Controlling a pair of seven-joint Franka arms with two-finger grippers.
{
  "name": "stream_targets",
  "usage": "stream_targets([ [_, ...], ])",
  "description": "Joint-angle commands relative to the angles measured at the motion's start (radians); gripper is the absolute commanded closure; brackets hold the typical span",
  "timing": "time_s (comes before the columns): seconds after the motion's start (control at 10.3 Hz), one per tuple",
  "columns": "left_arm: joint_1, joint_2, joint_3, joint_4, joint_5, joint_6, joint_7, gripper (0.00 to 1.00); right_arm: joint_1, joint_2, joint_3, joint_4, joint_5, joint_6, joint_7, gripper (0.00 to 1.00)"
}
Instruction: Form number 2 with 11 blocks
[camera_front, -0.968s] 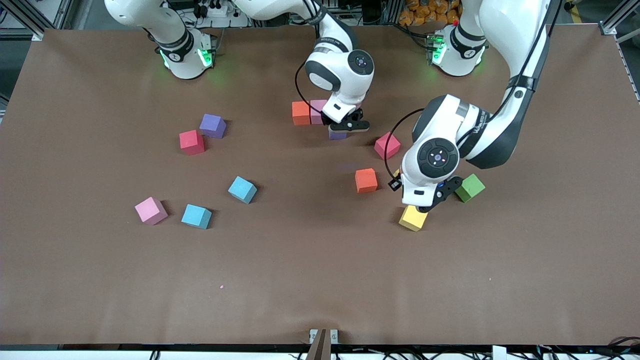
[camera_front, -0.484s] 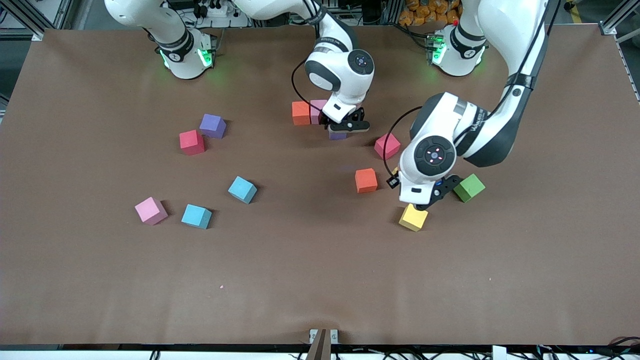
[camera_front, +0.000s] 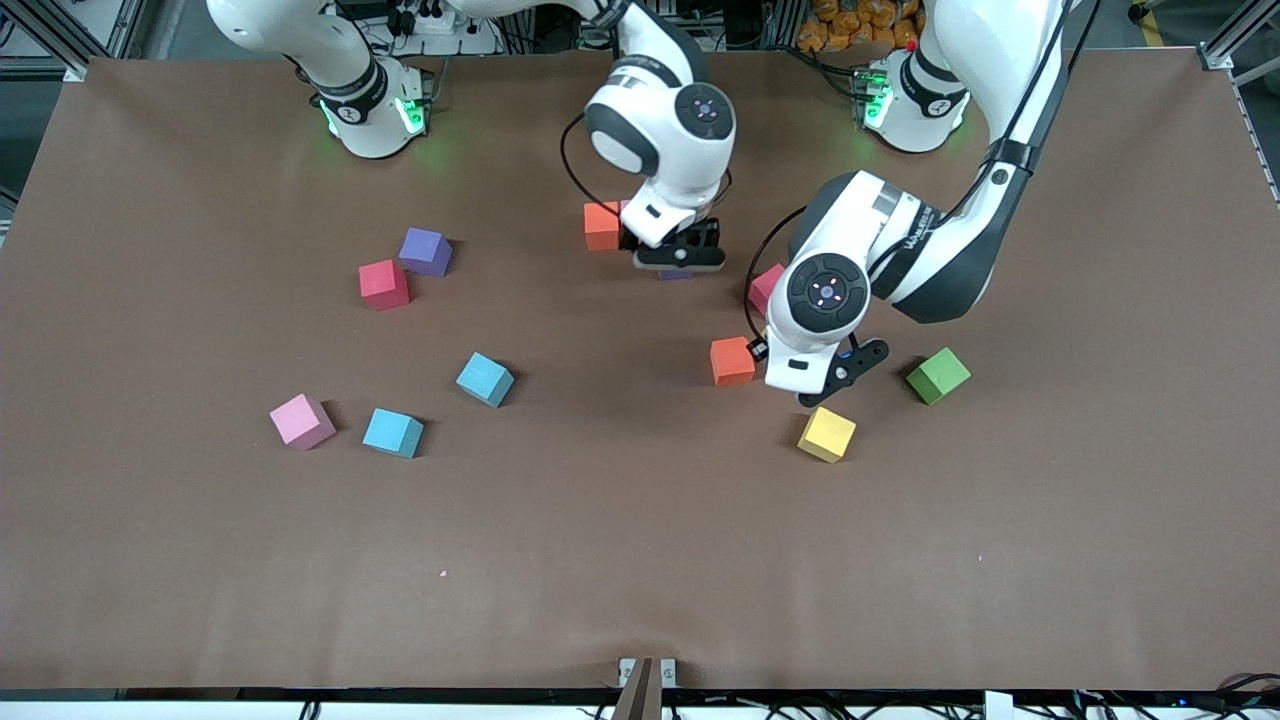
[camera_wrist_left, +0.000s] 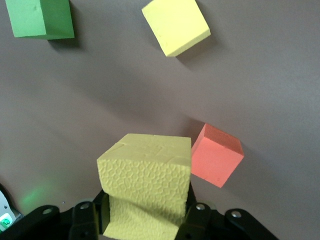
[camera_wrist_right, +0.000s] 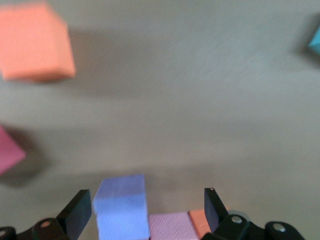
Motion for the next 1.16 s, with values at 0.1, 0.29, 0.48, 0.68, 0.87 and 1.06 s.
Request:
stream_targets([
  [0.1, -0.003, -0.002, -0.066, -0.026, 0.017, 0.085, 0.017, 0.57, -0.024, -0.044, -0.136, -0.025, -0.021, -0.037, 0.001, 0.00],
  [0.29, -0.012, 0.015, -0.094, -0.045, 0.019, 0.129, 0.019, 0.59, -0.112, -0.047, -0.152, -0.025, -0.019, -0.031, -0.001, 0.00],
  [0.48, -0.046, 0.038, -0.111, -0.049, 0.072, 0.155, 0.019, 0.59, -0.200, -0.055, -0.152, -0.059, -0.019, -0.001, -0.007, 0.00],
  [0.68, -0.047, 0.047, -0.143, -0.084, 0.115, 0.193, 0.019, 0.59, -0.275, -0.096, -0.150, -0.164, -0.018, 0.092, -0.011, 0.00],
  [0.87, -0.055, 0.049, -0.178, -0.133, 0.115, 0.251, 0.016, 0.59, -0.316, -0.119, -0.149, -0.305, -0.012, 0.276, -0.028, 0.00],
  [1.06, -0.070, 0.047, -0.200, -0.176, 0.117, 0.293, -0.003, 0.59, -0.329, -0.110, -0.147, -0.367, -0.006, 0.350, -0.053, 0.00],
])
